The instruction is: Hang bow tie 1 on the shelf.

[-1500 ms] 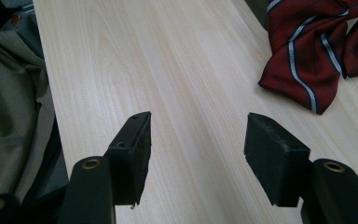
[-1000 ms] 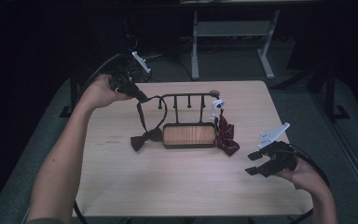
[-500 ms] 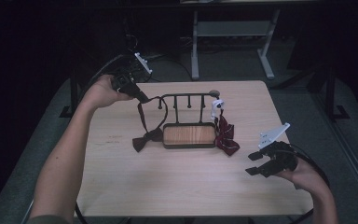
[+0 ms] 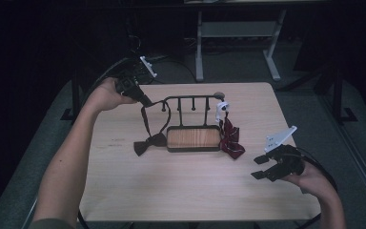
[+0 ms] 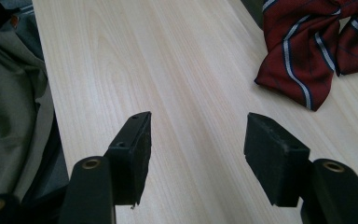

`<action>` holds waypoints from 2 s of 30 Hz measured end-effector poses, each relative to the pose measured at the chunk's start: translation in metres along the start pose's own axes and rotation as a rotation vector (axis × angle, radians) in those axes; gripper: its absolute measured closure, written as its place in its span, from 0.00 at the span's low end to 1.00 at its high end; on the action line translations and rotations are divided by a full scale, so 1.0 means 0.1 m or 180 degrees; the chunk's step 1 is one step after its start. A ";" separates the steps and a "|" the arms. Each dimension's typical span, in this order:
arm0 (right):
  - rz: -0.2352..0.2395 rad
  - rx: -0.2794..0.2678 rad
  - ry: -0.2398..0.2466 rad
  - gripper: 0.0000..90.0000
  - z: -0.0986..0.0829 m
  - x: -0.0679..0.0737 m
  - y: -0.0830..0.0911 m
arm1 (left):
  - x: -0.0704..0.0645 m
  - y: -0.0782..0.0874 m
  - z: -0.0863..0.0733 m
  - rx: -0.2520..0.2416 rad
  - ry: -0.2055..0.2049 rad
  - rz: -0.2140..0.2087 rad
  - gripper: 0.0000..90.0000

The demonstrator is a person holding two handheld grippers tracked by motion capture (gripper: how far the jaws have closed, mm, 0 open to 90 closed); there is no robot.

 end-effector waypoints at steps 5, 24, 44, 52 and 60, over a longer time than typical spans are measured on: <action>-0.0002 -0.0008 0.0007 0.45 0.01 0.01 0.01 | 0.00 -0.03 0.00 0.0002 0.0026 -0.0005 0.99; -0.0025 -0.0005 -0.0057 0.45 0.00 0.02 0.03 | 0.02 -0.08 0.00 0.0023 0.0020 0.0012 0.91; -0.0040 0.0015 -0.0101 0.45 0.01 0.01 0.03 | -0.06 0.08 -0.15 -0.0066 0.0016 -0.0011 0.76; -0.0056 0.0018 -0.0109 0.45 0.01 0.00 0.03 | -0.14 0.14 -0.22 -0.0137 0.0010 -0.0029 0.71; -0.0069 0.0024 -0.0172 0.45 -0.03 -0.01 0.03 | -0.23 0.16 -0.35 -0.0147 -0.0014 -0.0041 0.69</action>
Point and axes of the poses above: each handheld gripper's, and its own axes: y roughly backward along the jaws, z roughly out of its top, x roughly to its left, the point moved 3 cm from there along -y, roughly forward along the jaws, and after that the axes turned 13 degrees about -x, right-handed, at the moved point
